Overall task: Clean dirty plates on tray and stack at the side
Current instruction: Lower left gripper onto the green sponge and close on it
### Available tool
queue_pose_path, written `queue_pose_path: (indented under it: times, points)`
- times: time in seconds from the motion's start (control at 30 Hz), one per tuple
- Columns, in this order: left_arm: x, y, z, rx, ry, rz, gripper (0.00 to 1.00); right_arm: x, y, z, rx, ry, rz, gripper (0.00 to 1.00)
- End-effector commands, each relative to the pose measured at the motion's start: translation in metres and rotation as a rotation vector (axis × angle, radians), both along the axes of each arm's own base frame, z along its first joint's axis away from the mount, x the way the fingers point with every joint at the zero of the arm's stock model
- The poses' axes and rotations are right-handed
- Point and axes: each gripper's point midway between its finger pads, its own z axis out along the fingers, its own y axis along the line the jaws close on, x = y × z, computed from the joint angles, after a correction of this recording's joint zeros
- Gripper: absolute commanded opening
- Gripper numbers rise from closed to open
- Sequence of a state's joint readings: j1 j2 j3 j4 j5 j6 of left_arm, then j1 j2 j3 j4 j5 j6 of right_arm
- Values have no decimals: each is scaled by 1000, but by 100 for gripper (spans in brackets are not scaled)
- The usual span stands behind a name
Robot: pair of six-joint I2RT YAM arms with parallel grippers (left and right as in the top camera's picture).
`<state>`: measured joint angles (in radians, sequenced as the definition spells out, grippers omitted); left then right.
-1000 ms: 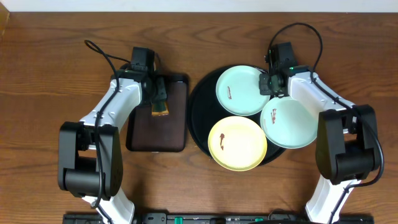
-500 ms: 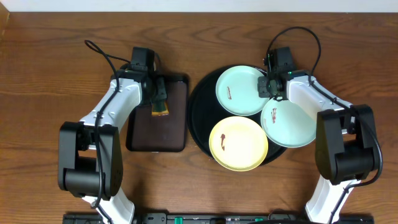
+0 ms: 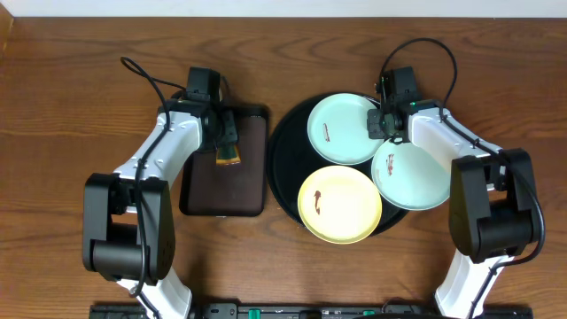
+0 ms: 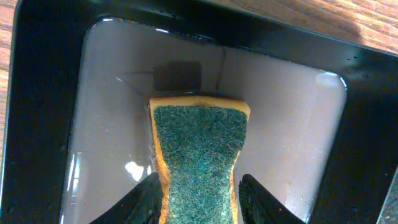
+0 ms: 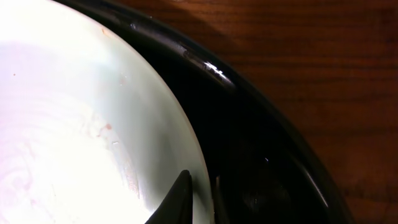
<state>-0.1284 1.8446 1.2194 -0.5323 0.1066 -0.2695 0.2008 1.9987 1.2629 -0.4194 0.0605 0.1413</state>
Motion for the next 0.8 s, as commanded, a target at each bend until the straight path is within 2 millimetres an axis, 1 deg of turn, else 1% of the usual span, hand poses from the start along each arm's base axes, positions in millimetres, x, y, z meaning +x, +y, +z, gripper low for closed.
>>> queue_pose_path:
  times: [0.0, 0.17, 0.33, 0.4, 0.63, 0.77]
  points:
    - [-5, -2, -8, -3, 27, -1, 43, 2, -2, -1, -14, 0, -4, 13]
    - [-5, -2, -8, -3, 28, -1, 42, 5, -1, 5, -14, -2, -3, 13]
    - [-5, -2, -8, -3, 28, -1, 42, 4, -3, 5, -21, 4, -1, 12]
    - [-6, -2, -8, -3, 30, -1, 43, 8, -4, 7, -17, -13, -5, 12]
    - [-6, -2, -8, -2, 31, -1, 42, 10, -4, 9, -16, -16, -6, 9]
    - [-6, -2, -8, -2, 30, -1, 42, 11, -4, 9, -16, -20, -6, 3]
